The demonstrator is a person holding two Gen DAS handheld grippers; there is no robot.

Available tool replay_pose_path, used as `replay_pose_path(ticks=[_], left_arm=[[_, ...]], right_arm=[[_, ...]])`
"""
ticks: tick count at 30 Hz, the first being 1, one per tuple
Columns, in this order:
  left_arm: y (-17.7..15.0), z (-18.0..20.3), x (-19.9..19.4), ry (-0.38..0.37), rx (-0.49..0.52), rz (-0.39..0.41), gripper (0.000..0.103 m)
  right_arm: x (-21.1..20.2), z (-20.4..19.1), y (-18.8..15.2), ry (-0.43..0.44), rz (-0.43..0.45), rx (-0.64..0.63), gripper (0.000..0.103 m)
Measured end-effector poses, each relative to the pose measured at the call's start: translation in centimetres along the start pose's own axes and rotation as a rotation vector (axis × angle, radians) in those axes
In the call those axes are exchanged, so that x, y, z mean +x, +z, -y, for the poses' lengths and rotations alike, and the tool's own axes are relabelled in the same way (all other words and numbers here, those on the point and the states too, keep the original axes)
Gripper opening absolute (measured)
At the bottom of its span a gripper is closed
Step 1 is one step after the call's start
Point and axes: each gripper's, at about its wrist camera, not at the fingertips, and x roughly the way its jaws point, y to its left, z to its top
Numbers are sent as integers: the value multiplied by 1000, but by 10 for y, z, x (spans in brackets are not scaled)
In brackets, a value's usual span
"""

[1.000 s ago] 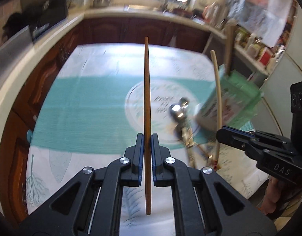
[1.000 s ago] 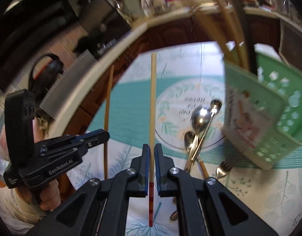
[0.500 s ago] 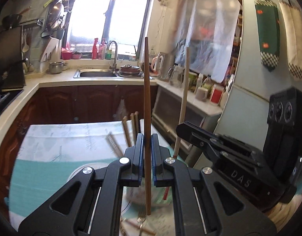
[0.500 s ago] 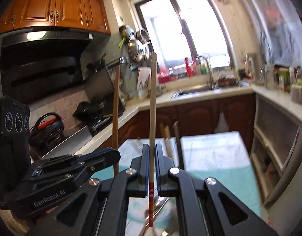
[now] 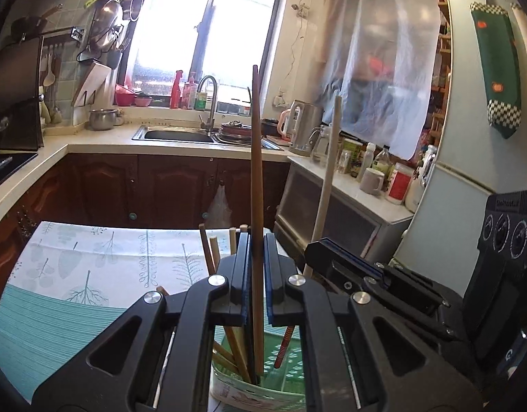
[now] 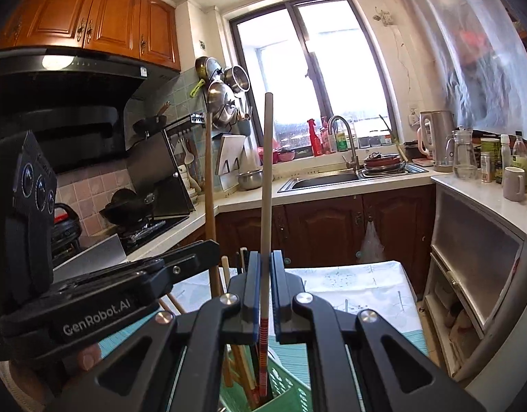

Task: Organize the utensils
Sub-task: 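Lift both chopsticks and drop them into the green holder with both grippers, then move both grippers back over the spoons on the tablecloth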

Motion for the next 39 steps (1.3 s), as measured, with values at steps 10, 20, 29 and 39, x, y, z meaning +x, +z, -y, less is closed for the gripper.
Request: replay_pose_path(ticks=[10, 20, 29, 39], left_arm=[[-48, -2, -3, 79, 25, -165, 28], [-77, -34, -60, 177, 40, -337, 29], [-104, -84, -85, 287, 2, -452, 29], [-132, -90, -67, 216, -9, -582, 29]], right_arm=[[23, 4, -44, 79, -281, -84, 9], [-12, -10, -51, 109, -340, -19, 10], [-40, -32, -55, 143, -350, -12, 10], [-39, -42, -82, 149, -435, 22, 10]])
